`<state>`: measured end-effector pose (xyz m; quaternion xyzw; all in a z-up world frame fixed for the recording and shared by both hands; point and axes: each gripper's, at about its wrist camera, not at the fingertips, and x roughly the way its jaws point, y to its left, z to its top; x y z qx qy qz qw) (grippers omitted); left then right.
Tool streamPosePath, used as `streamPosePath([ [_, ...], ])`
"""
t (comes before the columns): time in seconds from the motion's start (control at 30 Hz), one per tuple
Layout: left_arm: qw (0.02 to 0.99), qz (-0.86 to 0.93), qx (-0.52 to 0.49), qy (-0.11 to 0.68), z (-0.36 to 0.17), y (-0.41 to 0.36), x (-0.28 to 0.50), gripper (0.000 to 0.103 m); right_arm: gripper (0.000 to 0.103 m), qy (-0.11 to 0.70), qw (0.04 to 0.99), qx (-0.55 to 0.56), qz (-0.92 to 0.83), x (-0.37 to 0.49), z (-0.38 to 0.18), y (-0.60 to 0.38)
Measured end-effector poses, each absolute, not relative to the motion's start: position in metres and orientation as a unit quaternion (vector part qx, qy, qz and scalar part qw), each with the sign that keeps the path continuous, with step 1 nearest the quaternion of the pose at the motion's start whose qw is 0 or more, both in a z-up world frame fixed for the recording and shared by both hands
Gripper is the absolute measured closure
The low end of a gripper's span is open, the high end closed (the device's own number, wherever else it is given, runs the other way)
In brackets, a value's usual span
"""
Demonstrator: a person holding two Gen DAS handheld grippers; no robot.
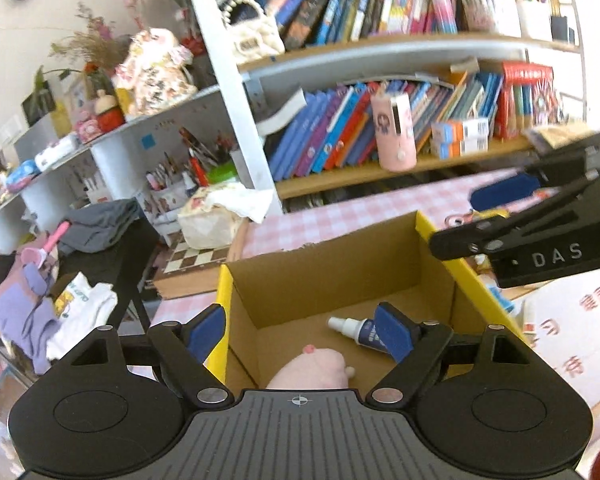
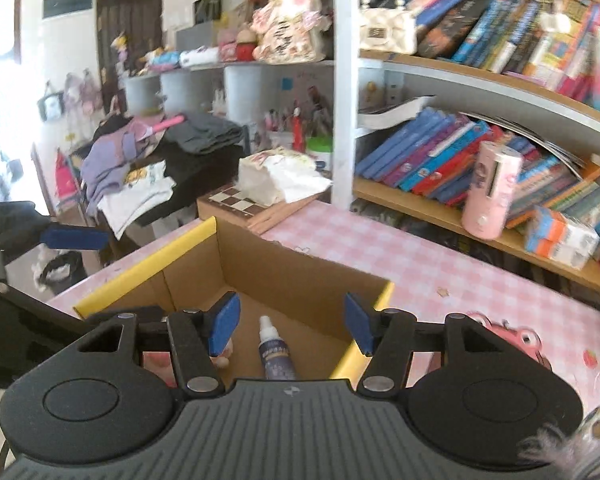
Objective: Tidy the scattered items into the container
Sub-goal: 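Withdraw both tools from the box and move toward the remaining small items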
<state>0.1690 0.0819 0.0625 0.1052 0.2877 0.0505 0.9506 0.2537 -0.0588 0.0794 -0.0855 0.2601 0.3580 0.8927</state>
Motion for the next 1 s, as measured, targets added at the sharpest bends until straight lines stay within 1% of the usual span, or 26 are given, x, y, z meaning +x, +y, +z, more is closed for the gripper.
streamPosePath([
  [0.17,0.955,0.067,0.077,0.279,0.064,0.083,0.128,0.014,0.047,0.263,0.901,-0.074,0.338,0.213,0.076,-0.073],
  [0.37,0.956,0.08,0.059,0.277,0.06,0.081,0.085,0.014,0.047,0.256,0.905,-0.086,0.329,0.165,0.067,-0.079],
  [0.57,0.955,0.086,0.053,0.28,0.053,0.074,0.04,0.011,0.047,0.257,0.906,-0.097,0.323,0.112,0.059,-0.087],
  [0.73,0.951,0.094,0.02,0.294,0.041,0.069,0.005,0.011,0.047,0.233,0.914,-0.131,0.306,0.061,0.049,-0.101],
  [0.83,0.947,0.096,0.019,0.305,0.034,0.063,-0.011,0.011,0.046,0.223,0.912,-0.163,0.304,0.041,0.044,-0.107],
  [0.9,0.946,0.092,0.025,0.309,0.032,0.058,-0.02,0.011,0.046,0.236,0.912,-0.152,0.298,0.034,0.042,-0.115],
  [1.0,0.946,0.087,0.032,0.31,0.028,0.05,-0.032,0.011,0.046,0.285,0.91,-0.1,0.283,0.033,0.036,-0.121],
])
